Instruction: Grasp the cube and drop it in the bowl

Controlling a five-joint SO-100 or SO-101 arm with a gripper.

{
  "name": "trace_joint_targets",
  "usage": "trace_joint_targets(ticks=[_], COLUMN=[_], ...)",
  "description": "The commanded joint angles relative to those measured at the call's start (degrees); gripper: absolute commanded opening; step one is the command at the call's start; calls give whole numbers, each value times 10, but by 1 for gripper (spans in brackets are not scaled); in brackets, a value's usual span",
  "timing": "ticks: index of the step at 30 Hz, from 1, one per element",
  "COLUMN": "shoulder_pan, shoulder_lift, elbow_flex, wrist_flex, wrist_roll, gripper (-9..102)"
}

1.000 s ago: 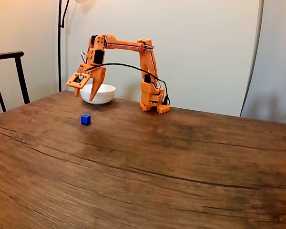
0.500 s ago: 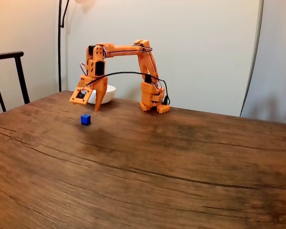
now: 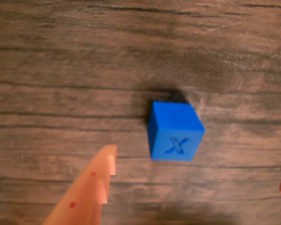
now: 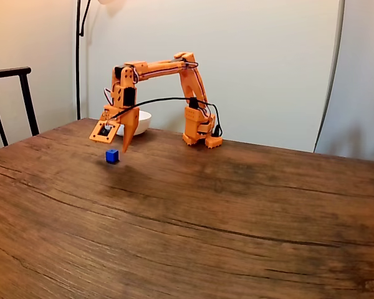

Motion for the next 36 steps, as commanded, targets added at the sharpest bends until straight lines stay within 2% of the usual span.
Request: trace_joint_targets(ticks=[1, 30, 32, 36], shoulder_pan=[-1, 0, -1, -2], shoulder_lift=[3, -62, -62, -62], elbow_flex=[9, 15, 15, 15], wrist_flex=[-14, -38, -38, -45], wrist_roll=[-4, -3, -4, -4], gripper=[47, 46, 44, 32])
